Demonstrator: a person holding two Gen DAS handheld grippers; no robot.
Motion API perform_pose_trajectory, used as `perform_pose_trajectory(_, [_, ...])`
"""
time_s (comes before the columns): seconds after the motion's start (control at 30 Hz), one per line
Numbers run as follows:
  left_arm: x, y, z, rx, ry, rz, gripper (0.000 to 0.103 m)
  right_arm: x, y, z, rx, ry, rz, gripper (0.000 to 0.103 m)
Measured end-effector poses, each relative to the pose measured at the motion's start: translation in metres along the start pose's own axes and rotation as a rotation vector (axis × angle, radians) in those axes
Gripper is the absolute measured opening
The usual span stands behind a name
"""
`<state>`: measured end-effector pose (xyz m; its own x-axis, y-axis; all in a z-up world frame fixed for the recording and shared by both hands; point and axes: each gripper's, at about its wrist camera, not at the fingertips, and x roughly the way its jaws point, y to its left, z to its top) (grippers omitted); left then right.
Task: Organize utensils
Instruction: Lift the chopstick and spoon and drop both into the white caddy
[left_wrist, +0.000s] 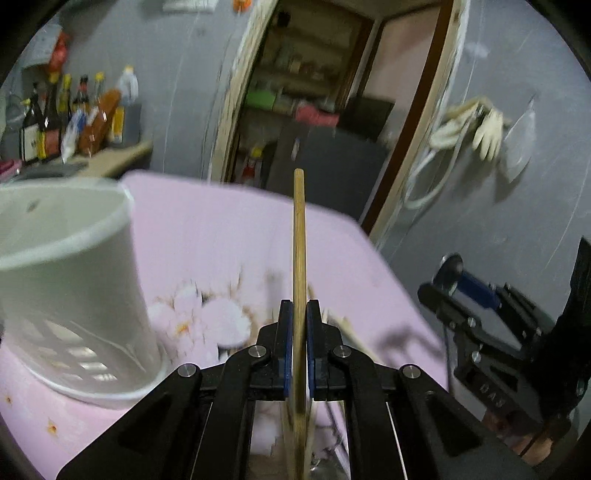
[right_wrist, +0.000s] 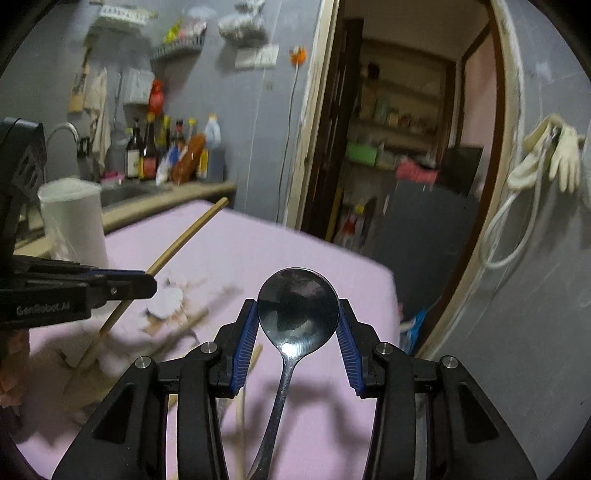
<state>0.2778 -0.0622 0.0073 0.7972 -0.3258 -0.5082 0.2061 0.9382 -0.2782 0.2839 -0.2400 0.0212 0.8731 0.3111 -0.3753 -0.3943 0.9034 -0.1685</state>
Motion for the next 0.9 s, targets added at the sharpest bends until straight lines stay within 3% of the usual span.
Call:
perform_pose_trajectory(0.13, [-0.028,-0.001,0.008,0.002,-0.127,-0.007,0.004,-0.009,0.008,0.016,-0.004,-0.068,-0.005,0.039])
perform_pose_trajectory(0.4, [-0.072,0.018,0.026,-0.018,-0.237,-0.018,0.004,-0.016,0.027,0.039,-0.009,-0.12,0.022,0.039])
perform_pose_trajectory(0.63, [-0.11,0.056,0.051,-0.059,-0.323,0.005,0.004,-0.023,0.055,0.07,-0.028,-0.159,0.084,0.039])
perform_pose_trajectory(0.9, [-0.158,0.13,0.092,-0.119,-0.486,0.096,0.004,-0.026,0.1,0.128,-0.031,-0.263,0.21,0.039])
